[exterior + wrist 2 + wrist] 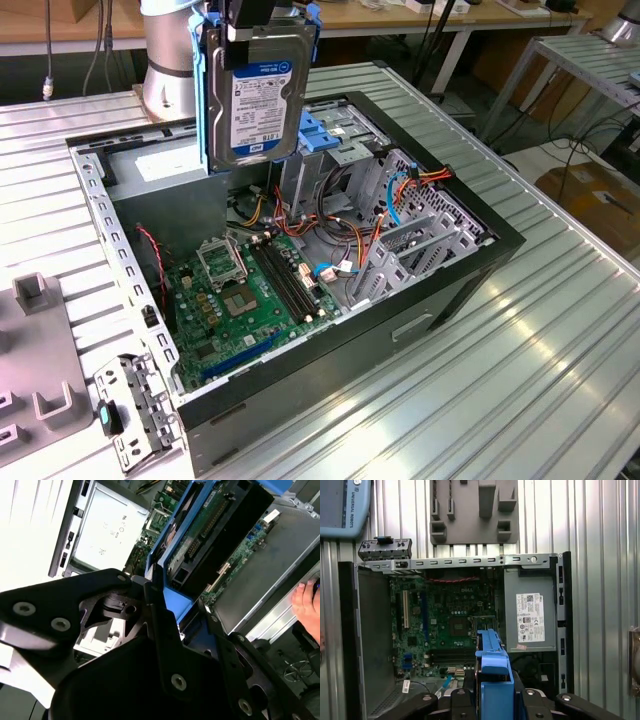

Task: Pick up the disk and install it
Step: 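Insert the disk into the insertion slot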

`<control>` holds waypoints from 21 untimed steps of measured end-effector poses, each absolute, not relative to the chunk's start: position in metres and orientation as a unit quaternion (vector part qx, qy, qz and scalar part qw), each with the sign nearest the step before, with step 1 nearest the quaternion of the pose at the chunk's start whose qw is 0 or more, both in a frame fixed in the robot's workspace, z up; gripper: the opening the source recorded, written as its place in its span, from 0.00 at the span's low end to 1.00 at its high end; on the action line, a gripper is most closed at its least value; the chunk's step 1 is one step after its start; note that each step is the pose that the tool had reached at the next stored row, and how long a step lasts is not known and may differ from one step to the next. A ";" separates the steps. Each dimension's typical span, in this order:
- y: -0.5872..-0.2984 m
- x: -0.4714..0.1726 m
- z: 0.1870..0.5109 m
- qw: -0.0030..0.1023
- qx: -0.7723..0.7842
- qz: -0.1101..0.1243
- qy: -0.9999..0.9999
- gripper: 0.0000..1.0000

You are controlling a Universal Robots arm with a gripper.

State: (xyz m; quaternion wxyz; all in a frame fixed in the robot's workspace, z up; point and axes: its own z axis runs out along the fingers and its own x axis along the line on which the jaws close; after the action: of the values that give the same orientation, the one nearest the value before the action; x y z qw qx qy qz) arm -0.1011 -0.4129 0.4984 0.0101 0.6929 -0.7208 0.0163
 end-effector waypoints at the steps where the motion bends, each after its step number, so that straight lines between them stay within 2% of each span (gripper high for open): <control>1: -0.413 -0.101 0.498 0.010 0.693 0.016 -0.721 0.36; 21: -0.418 -0.101 0.498 0.010 0.693 0.016 -0.721 0.36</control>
State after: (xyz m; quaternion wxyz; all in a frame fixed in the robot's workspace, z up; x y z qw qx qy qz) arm -0.1008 -0.4175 0.4984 0.0101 0.6929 -0.7208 0.0163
